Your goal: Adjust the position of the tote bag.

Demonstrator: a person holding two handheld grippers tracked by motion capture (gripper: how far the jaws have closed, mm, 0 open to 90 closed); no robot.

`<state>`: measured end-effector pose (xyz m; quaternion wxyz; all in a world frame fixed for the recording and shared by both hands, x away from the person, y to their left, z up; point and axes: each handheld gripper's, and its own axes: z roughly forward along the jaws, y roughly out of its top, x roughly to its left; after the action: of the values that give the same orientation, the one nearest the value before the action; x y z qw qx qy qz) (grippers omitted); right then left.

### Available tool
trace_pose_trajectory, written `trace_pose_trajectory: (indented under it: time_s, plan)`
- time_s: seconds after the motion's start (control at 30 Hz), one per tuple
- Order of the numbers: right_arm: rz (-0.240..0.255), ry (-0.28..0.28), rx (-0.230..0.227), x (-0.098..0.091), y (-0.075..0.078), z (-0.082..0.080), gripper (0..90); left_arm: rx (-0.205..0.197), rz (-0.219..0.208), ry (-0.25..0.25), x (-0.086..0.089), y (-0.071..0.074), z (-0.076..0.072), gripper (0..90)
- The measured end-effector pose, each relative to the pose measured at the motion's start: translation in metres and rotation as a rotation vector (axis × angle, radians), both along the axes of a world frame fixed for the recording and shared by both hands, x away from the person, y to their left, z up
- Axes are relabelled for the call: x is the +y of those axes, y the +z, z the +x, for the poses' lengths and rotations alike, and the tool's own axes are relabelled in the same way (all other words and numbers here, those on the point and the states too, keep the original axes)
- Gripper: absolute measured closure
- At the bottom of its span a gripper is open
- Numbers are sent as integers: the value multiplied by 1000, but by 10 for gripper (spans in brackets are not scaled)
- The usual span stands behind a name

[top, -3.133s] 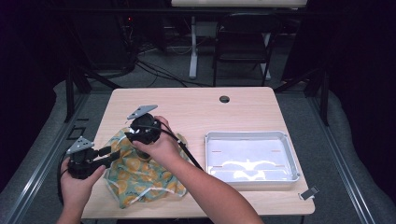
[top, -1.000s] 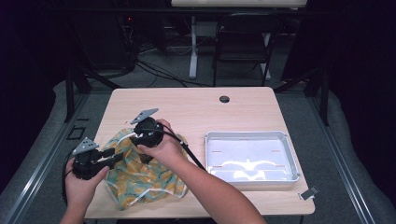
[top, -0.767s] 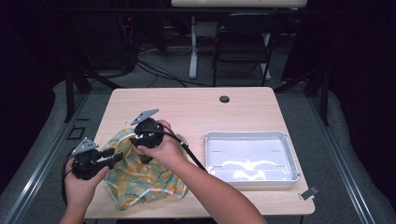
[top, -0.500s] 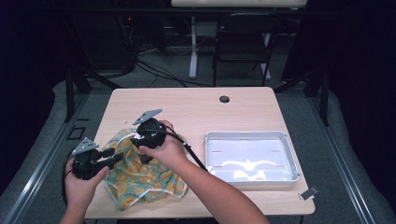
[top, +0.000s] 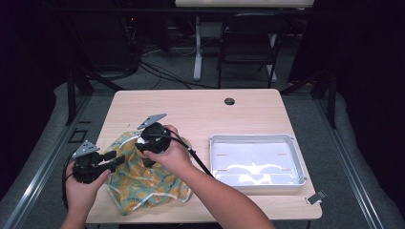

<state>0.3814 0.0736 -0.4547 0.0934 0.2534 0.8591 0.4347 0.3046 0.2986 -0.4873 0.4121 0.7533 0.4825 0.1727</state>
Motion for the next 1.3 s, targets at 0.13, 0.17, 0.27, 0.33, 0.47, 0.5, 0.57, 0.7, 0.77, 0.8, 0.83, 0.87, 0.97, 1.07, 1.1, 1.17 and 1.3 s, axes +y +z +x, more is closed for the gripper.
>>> trace_pose_trajectory:
  time_s: [0.13,0.17,0.27,0.33,0.47,0.5,0.57,0.7,0.77,0.8,0.83,0.87,0.97,1.07,1.1,1.17,1.3]
  plan:
    - [-9,14,-2,1,2,0,588,2,2,1,1,0,0,549]
    - [-6,11,0,1,4,-1,588,2,2,1,1,0,0,549]
    - [-1,19,-11,0,10,-2,588,0,-1,3,1,0,0,549]
    - [3,21,-15,-1,16,-3,588,-1,-3,5,2,0,0,549]
    - [11,32,-37,-4,34,-5,588,-2,0,4,2,0,0,549]
    - [12,34,-42,-5,40,-6,588,-5,-1,4,2,0,0,549]
    - [25,38,-50,-8,50,-6,588,-6,-1,5,2,1,0,549]
    - [33,51,-56,-17,73,-7,589,-4,1,7,3,1,-1,550]
    - [30,58,-59,-24,83,-7,588,-6,-2,10,4,1,-1,550]
    - [30,57,-63,-28,88,-8,588,-6,-1,10,4,1,-1,549]
    - [34,53,-70,-32,92,-9,588,-4,0,11,4,1,-1,549]
    - [28,53,-77,-36,96,-10,589,-5,0,11,4,1,-1,549]
    - [24,44,-96,-52,106,-13,588,-8,0,12,4,2,-1,549]
    - [20,32,-104,-67,112,-14,588,-5,1,14,4,1,-1,549]
    - [14,28,-106,-73,113,-15,588,-4,2,13,4,1,-1,549]
    - [13,16,-117,-84,115,-17,588,-5,2,14,4,1,-1,549]
    - [5,-14,-116,-108,114,-18,588,-3,0,19,5,1,-1,549]
